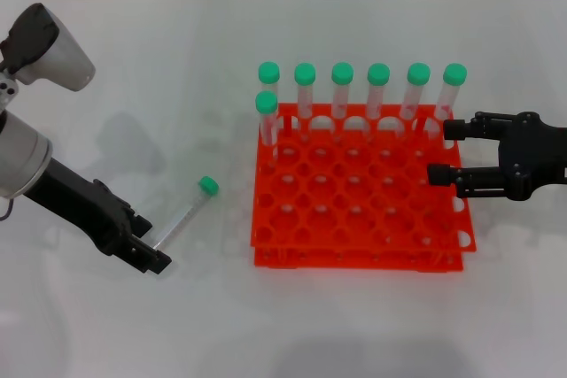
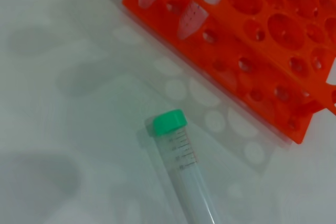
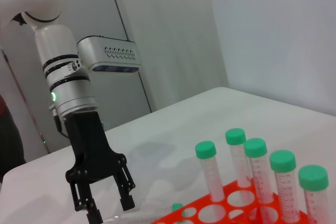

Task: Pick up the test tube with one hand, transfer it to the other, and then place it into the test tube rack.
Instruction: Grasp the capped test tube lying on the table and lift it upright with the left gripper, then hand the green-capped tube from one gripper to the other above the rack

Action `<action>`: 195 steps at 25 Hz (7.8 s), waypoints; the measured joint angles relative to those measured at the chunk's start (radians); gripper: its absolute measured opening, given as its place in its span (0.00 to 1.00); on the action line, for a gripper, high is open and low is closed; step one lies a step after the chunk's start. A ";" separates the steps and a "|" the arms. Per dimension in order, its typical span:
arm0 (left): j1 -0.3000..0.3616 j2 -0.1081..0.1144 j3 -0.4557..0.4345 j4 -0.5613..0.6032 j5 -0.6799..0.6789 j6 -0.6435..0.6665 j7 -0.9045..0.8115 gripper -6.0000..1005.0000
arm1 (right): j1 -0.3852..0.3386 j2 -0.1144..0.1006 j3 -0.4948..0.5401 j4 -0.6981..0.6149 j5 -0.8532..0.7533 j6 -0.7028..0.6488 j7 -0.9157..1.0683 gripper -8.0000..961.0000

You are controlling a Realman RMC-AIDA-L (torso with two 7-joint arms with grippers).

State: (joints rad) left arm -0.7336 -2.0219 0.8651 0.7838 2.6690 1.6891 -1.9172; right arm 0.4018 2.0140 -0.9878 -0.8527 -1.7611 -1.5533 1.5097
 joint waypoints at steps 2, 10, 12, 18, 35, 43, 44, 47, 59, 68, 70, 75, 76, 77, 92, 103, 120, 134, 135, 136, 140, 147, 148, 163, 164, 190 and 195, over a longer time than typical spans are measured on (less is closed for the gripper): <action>0.000 0.000 0.000 0.000 0.000 -0.002 0.000 0.73 | 0.000 0.000 0.000 0.000 0.000 0.001 0.000 0.82; 0.000 -0.001 0.000 0.000 0.005 -0.023 -0.008 0.69 | 0.000 -0.002 0.000 0.000 0.000 0.006 0.000 0.82; 0.000 -0.001 0.000 0.000 0.008 -0.029 -0.012 0.67 | 0.000 -0.002 0.000 0.000 0.000 0.008 0.000 0.82; 0.000 -0.002 0.000 0.000 0.009 -0.036 -0.013 0.58 | 0.000 -0.002 0.000 0.001 0.000 0.011 0.000 0.81; -0.014 -0.011 0.021 -0.009 0.012 -0.037 -0.041 0.50 | 0.000 -0.002 0.000 0.001 0.000 0.013 -0.006 0.81; -0.017 -0.011 0.038 -0.024 0.011 -0.040 -0.044 0.47 | 0.000 -0.001 0.000 0.002 0.000 0.013 -0.008 0.81; -0.017 -0.010 0.038 -0.025 0.011 -0.041 -0.044 0.46 | 0.000 -0.001 0.000 0.002 0.000 0.013 -0.008 0.81; -0.017 -0.009 0.038 -0.025 0.011 -0.045 -0.045 0.45 | 0.000 -0.001 0.001 0.001 0.001 0.013 -0.009 0.81; -0.016 -0.005 0.037 -0.025 0.014 -0.056 -0.048 0.35 | -0.007 -0.001 0.002 0.001 0.011 0.013 -0.009 0.81; -0.016 -0.007 0.037 -0.024 0.024 -0.065 -0.050 0.30 | -0.008 -0.001 0.002 -0.002 0.012 0.013 -0.011 0.81; -0.017 -0.006 0.037 -0.024 0.024 -0.065 -0.050 0.29 | -0.008 -0.002 0.002 -0.003 0.012 0.014 -0.011 0.81; -0.018 -0.005 0.033 -0.024 0.025 -0.075 -0.053 0.27 | -0.008 -0.001 0.002 -0.003 0.012 0.015 -0.011 0.80; -0.018 -0.005 0.033 -0.024 0.025 -0.077 -0.054 0.26 | -0.008 -0.001 0.002 -0.003 0.012 0.016 -0.011 0.80; -0.018 -0.005 0.033 -0.024 0.025 -0.080 -0.056 0.26 | -0.008 -0.001 0.002 -0.004 0.012 0.016 -0.011 0.80; -0.015 -0.008 0.037 -0.026 0.031 -0.088 -0.063 0.18 | -0.008 -0.001 0.002 -0.008 0.021 0.018 -0.011 0.80; -0.018 0.000 0.018 -0.021 0.012 -0.074 -0.056 0.18 | -0.008 -0.001 0.002 -0.005 0.024 0.018 -0.012 0.80; 0.108 0.043 -0.180 0.116 -0.268 -0.084 0.047 0.18 | -0.015 -0.005 0.002 -0.003 0.052 0.019 -0.025 0.80; 0.172 0.029 -0.282 0.157 -0.600 -0.158 0.199 0.18 | -0.021 -0.004 0.002 -0.009 0.059 0.021 -0.025 0.80; 0.170 0.023 -0.279 0.156 -0.615 -0.166 0.212 0.18 | -0.021 -0.004 0.002 -0.009 0.061 0.021 -0.026 0.80; 0.167 0.016 -0.278 0.155 -0.629 -0.172 0.224 0.18 | -0.021 -0.004 0.001 -0.009 0.063 0.021 -0.026 0.80; 0.141 -0.006 -0.260 0.123 -0.696 -0.200 0.253 0.18 | -0.022 -0.003 0.002 -0.009 0.066 0.021 -0.027 0.80; 0.036 -0.033 -0.196 0.014 -0.729 -0.208 0.290 0.18 | -0.021 -0.004 0.017 -0.009 0.077 0.021 -0.031 0.80; 0.023 -0.040 -0.182 0.006 -0.729 -0.212 0.295 0.18 | -0.021 -0.004 0.017 -0.009 0.077 0.021 -0.032 0.80; -0.050 -0.048 0.060 -0.047 -0.757 -0.241 0.313 0.18 | -0.023 -0.003 0.039 -0.003 0.086 0.018 -0.051 0.80; -0.049 -0.047 0.069 -0.047 -0.757 -0.240 0.317 0.18 | -0.023 -0.003 0.039 -0.002 0.087 0.018 -0.051 0.80; 0.020 -0.038 0.068 -0.087 -0.781 -0.209 0.506 0.18 | -0.013 -0.006 0.056 -0.015 0.144 0.027 -0.052 0.80; 0.026 -0.038 0.067 -0.092 -0.788 -0.191 0.540 0.18 | -0.012 -0.006 0.068 -0.015 0.157 0.018 -0.052 0.80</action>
State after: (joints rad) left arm -0.7076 -2.0596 0.9324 0.6917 1.8813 1.4981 -1.3776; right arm 0.3893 2.0079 -0.9201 -0.8682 -1.6040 -1.5355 1.4572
